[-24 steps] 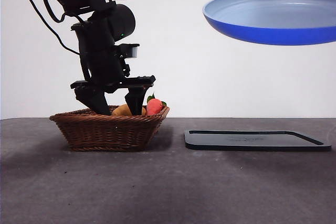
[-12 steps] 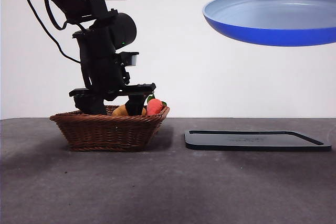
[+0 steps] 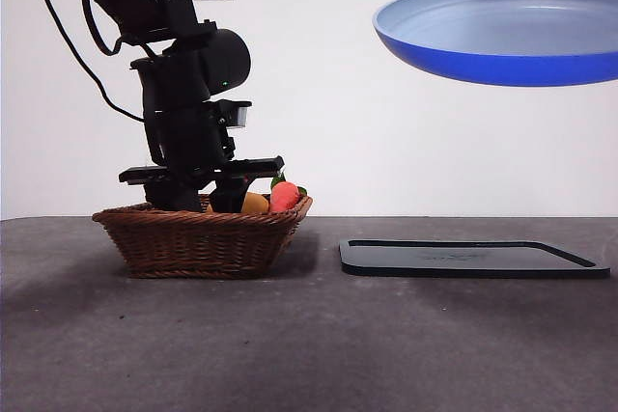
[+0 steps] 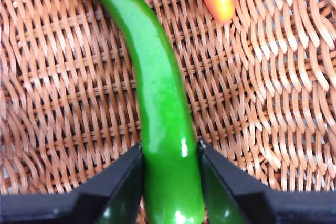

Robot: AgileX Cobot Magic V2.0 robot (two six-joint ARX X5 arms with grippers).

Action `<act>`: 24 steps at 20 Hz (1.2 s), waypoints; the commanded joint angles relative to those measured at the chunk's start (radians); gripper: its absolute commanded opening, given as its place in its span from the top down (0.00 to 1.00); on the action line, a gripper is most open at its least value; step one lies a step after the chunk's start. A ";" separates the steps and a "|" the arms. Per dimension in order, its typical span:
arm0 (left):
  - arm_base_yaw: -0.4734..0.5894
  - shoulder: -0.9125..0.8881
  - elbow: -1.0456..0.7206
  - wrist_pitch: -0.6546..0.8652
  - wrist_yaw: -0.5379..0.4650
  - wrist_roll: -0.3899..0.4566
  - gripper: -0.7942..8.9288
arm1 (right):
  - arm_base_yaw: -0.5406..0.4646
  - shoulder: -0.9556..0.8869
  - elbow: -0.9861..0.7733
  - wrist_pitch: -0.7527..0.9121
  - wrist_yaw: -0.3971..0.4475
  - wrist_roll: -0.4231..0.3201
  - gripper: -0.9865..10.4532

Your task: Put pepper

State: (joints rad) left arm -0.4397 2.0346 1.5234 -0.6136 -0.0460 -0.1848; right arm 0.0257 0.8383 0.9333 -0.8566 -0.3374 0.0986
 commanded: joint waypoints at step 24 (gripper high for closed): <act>-0.256 -0.409 0.022 -0.096 0.327 0.000 0.79 | 0.017 0.458 0.022 0.197 -0.085 0.086 0.91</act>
State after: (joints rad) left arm -0.6819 1.6085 1.5242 -0.7124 0.2737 -0.1867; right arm 0.0395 1.2915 0.9333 -0.6735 -0.4072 0.1574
